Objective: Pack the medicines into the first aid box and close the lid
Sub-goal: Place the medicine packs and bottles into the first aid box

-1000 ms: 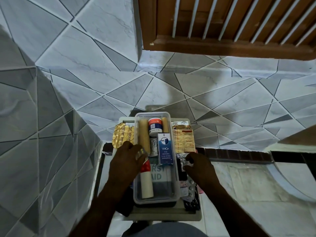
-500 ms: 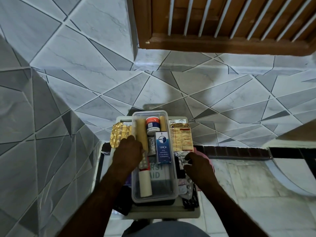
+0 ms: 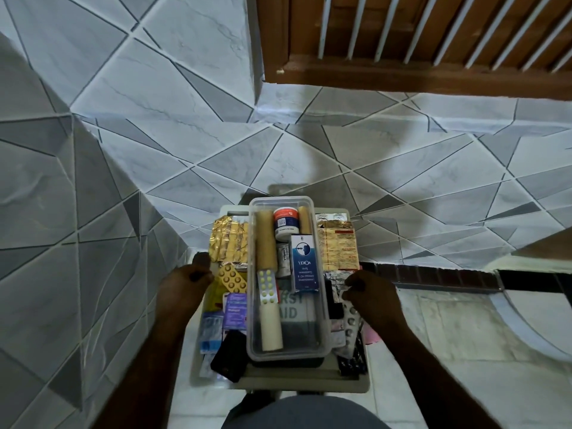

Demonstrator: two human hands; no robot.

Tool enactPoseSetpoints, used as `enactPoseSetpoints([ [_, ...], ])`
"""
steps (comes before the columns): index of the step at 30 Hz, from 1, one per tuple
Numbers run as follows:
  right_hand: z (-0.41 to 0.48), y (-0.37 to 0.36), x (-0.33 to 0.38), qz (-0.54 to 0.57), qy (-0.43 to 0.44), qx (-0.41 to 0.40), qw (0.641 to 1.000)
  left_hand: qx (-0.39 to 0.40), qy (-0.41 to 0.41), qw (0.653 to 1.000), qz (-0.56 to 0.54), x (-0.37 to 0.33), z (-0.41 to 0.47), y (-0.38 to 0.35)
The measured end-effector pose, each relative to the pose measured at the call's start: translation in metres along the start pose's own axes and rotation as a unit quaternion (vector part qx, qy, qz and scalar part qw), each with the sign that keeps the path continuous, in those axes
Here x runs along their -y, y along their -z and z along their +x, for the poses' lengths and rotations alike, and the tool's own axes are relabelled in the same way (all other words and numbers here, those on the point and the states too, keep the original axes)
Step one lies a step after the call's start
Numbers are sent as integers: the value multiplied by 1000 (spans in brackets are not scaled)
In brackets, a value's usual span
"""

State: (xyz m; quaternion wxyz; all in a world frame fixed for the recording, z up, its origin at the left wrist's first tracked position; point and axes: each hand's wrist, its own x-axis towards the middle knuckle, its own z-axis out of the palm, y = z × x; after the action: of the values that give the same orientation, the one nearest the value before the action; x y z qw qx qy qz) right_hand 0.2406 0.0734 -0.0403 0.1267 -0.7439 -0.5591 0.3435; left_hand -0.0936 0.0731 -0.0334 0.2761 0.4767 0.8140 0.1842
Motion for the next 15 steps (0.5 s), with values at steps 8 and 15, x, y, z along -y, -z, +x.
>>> enactPoseSetpoints([
  [8, 12, -2, -12, 39, -40, -2, 998, 90, 33, 994, 60, 7, -31, -15],
  [15, 8, 6, -4, 117, -71, 0, 991, 110, 11, 991, 80, 0, -41, -27],
])
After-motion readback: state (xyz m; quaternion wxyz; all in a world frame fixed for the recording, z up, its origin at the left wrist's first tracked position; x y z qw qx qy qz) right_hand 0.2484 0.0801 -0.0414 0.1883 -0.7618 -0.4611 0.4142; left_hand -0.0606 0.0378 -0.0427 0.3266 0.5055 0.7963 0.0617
